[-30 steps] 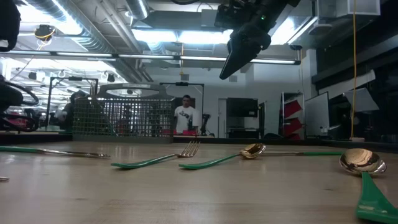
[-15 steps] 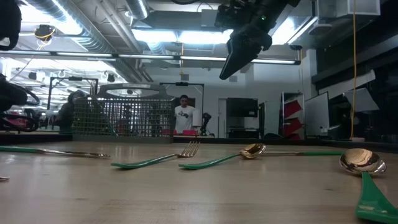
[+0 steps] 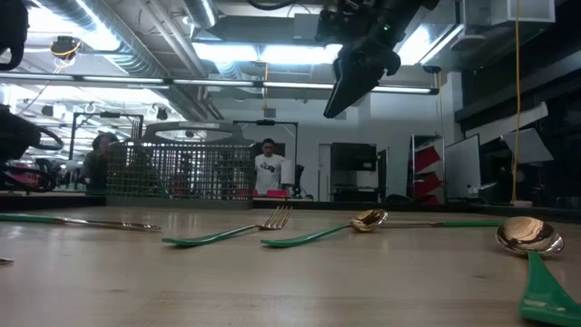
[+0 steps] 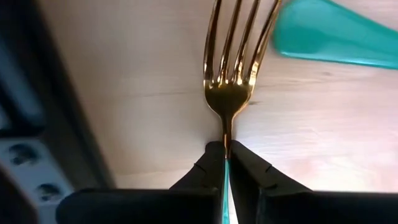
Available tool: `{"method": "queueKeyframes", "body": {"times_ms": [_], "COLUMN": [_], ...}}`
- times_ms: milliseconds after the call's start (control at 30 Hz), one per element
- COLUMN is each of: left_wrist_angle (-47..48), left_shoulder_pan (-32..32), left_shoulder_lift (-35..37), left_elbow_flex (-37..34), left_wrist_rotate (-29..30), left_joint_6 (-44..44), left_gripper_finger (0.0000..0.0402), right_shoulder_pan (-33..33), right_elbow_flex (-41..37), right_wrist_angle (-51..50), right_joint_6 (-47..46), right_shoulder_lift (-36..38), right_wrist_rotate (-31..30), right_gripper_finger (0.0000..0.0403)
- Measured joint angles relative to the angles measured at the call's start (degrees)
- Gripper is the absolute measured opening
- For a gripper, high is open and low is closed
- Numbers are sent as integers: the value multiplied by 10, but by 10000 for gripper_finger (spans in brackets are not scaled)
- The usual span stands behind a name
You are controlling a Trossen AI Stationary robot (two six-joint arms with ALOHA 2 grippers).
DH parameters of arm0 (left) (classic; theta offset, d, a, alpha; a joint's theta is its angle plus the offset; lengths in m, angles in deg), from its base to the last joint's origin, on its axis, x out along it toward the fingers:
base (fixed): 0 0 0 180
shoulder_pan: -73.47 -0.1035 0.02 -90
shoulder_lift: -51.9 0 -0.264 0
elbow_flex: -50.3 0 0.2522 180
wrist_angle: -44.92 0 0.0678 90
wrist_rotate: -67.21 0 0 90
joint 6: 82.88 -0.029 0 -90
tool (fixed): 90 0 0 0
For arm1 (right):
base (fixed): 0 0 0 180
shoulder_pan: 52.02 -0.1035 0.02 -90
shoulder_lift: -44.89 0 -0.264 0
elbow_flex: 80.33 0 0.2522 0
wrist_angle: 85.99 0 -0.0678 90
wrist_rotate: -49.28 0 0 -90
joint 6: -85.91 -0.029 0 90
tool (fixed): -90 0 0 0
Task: Sort silverware
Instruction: Put the green fork into the gray silverware basket
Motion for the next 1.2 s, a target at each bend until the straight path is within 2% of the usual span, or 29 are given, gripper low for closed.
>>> {"method": "queueKeyframes", "body": {"times_ms": [100, 533, 733, 967, 1200], "left_wrist_angle": [-30, -186, -258, -288, -296], "left_shoulder_pan": [0, -1, -1, -48, -158], "left_shoulder_lift": [8, 26, 29, 93, 212], "left_elbow_flex": [-1, 0, 1, 1, 2], "left_wrist_rotate": [25, 204, 324, 439, 529], "left_joint_6": [-14, -110, -162, -314, -526], "left_gripper_finger": [3, 6, 4, 3, 6], "right_shoulder_pan": [0, 0, 0, 0, 0], "right_elbow_flex": [0, 0, 0, 0, 0], "right_wrist_angle": [0, -2, -3, -8, -43], "right_joint_6": [0, 0, 1, 1, -20], "right_shoulder_lift": [0, 0, 0, 28, 75], "right_wrist_rotate": [-7, -8, -14, -98, -96], "right_gripper_finger": [115, 115, 115, 115, 115]}}
